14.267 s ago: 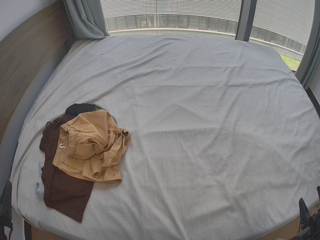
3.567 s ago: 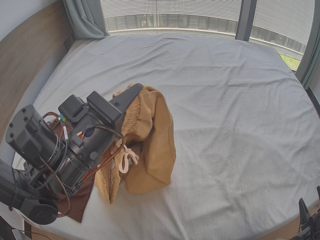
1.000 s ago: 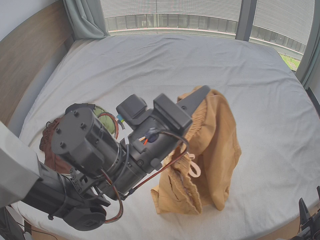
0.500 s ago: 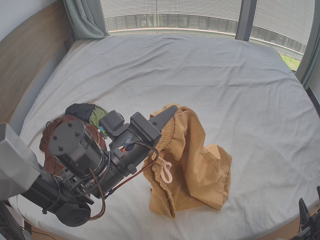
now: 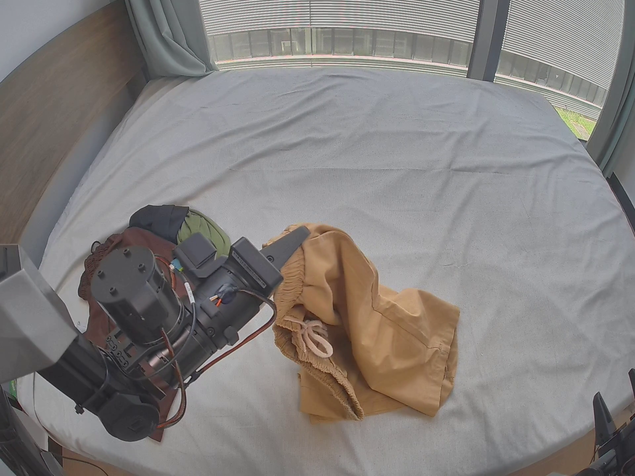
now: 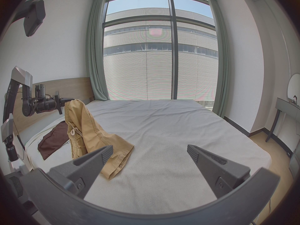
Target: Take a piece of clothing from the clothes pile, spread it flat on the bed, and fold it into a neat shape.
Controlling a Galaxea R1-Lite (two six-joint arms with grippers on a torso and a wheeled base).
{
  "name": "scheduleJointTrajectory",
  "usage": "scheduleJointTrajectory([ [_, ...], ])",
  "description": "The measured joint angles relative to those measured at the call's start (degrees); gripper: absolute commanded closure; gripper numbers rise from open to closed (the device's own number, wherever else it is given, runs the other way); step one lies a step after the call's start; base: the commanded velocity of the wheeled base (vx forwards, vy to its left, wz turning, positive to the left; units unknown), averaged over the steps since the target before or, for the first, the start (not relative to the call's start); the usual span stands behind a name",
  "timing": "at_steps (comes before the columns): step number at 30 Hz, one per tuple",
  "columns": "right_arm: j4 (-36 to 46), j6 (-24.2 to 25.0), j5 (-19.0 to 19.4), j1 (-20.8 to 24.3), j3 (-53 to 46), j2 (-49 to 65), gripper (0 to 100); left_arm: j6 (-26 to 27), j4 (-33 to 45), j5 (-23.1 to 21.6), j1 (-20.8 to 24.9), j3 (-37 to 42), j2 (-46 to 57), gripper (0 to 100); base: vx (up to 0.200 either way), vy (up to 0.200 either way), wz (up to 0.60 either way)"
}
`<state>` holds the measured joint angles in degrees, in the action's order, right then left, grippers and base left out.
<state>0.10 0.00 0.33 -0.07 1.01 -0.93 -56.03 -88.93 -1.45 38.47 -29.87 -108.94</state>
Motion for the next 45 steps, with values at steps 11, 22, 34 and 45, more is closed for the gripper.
scheduleJointTrajectory([
  [11,0.0,-0.05,0.0,0.0,0.0,0.0,0,4.27,0.0,-7.44,-6.36,6.11,-0.07,100,0.0,0.0,0.0],
  [22,0.0,-0.18,0.0,-0.04,0.0,0.0,0,13.49,0.09,-13.48,-15.38,9.78,-1.32,100,0.0,0.0,0.0],
  [34,0.0,-0.32,0.1,-0.02,0.0,0.0,0,22.97,-0.02,-15.57,-20.89,9.61,-4.55,100,0.0,0.0,0.0],
  [45,0.0,-0.65,0.21,-0.04,0.0,0.0,0,28.94,-0.05,-15.43,-21.44,9.06,-8.23,100,0.0,0.0,0.0],
])
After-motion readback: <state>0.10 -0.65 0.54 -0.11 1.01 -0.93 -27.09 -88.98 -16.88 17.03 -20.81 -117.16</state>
